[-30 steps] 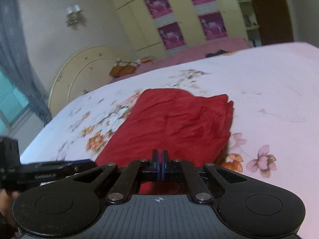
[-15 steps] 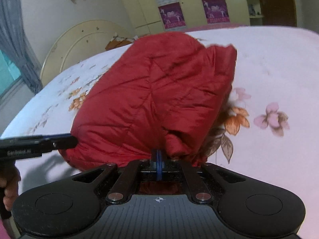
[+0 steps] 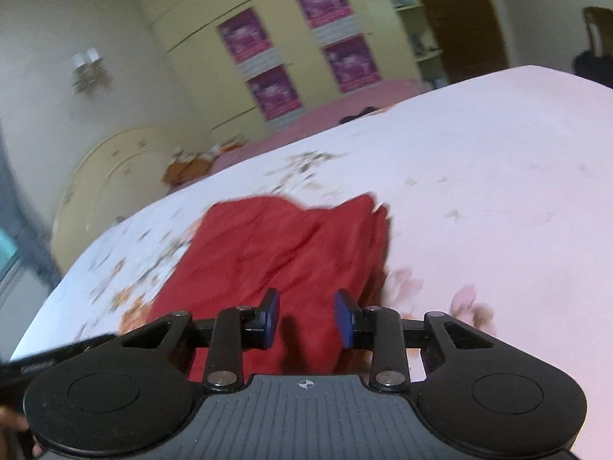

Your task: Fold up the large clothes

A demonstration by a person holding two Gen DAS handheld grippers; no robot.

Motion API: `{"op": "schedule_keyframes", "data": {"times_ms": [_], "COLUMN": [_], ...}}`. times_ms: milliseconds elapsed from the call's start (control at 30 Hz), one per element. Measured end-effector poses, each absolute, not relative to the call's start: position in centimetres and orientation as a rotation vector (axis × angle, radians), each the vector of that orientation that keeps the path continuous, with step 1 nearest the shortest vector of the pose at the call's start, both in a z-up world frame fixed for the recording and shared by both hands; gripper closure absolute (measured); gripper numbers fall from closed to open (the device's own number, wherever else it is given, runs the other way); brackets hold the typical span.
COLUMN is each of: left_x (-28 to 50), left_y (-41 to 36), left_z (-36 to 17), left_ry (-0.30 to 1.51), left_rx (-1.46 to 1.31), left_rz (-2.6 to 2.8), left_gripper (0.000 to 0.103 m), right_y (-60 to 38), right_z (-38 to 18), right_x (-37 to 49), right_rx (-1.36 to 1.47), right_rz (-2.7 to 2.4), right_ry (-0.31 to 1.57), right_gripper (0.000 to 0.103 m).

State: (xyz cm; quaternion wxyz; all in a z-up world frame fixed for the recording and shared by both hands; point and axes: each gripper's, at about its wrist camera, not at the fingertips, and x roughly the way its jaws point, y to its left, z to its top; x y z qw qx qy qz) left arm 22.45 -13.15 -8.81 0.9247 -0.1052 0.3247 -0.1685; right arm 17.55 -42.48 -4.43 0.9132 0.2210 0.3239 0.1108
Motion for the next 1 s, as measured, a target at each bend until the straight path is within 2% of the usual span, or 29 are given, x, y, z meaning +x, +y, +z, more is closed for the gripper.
{"op": "schedule_keyframes", "data": {"times_ms": [67, 100, 133, 167, 233, 300, 333, 367, 600, 633, 667, 700, 767, 800, 833, 1000], "left_x": [24.0, 24.8, 25.6, 26.3, 27.2, 27.7, 27.7, 27.6, 28.1, 28.2, 28.2, 28.3, 28.6, 28.7, 28.9, 29.5], "left_y": [-13.6, -13.8, -14.0, -14.1, -14.3, -14.4, -14.4, -14.4, -14.4, -14.4, -14.5, -14.5, -14.4, -14.4, -14.3, -14.4], "left_z": [-8.8, -9.0, -9.2, -9.5, -10.1, -10.6, -10.7, -10.7, -10.8, -10.7, -10.6, -10.5, -10.6, -10.7, -10.7, -10.8], "left_ry": [0.666, 0.676, 0.698, 0.720, 0.745, 0.763, 0.764, 0.761, 0.790, 0.791, 0.791, 0.791, 0.794, 0.796, 0.798, 0.805], "left_rx": [-0.202, -0.195, -0.191, -0.190, -0.186, -0.186, -0.182, -0.179, -0.180, -0.173, -0.163, -0.158, -0.166, -0.173, -0.180, -0.201], "left_rz": [-0.345, -0.346, -0.342, -0.345, -0.343, -0.340, -0.326, -0.309, -0.300, -0.300, -0.301, -0.302, -0.306, -0.309, -0.311, -0.327], "left_gripper": [0.056, 0.056, 0.056, 0.056, 0.053, 0.044, 0.034, 0.029, 0.027, 0.028, 0.028, 0.027, 0.026, 0.025, 0.025, 0.025], "right_y": [-43.0, -43.2, -43.5, -43.9, -44.0, -44.2, -44.4, -44.6, -45.1, -45.5, -46.0, -46.2, -46.7, -47.0, -47.2, -46.7], "right_z": [-4.6, -4.5, -4.5, -4.7, -5.9, -7.4, -8.2, -8.8, -8.7, -8.2, -7.7, -7.4, -7.4, -7.8, -8.1, -8.9], "right_x": [19.4, 20.0, 20.5, 20.7, 22.0, 22.5, 22.7, 22.7, 21.3, 21.0, 20.6, 20.4, 20.9, 21.3, 21.7, 22.9], "right_rx": [0.480, 0.485, 0.485, 0.480, 0.474, 0.471, 0.481, 0.492, 0.535, 0.561, 0.587, 0.607, 0.652, 0.695, 0.728, 0.732], "right_rz": [0.208, 0.210, 0.222, 0.222, 0.218, 0.208, 0.199, 0.195, 0.183, 0.171, 0.148, 0.141, 0.179, 0.194, 0.214, 0.190], "right_ry": [0.674, 0.669, 0.665, 0.668, 0.707, 0.743, 0.763, 0.774, 0.797, 0.790, 0.775, 0.739, 0.743, 0.771, 0.790, 0.887], "right_gripper": [0.070, 0.076, 0.091, 0.094, 0.094, 0.094, 0.094, 0.094, 0.094, 0.073, 0.046, 0.008, 0.009, 0.017, 0.020, 0.020]}}
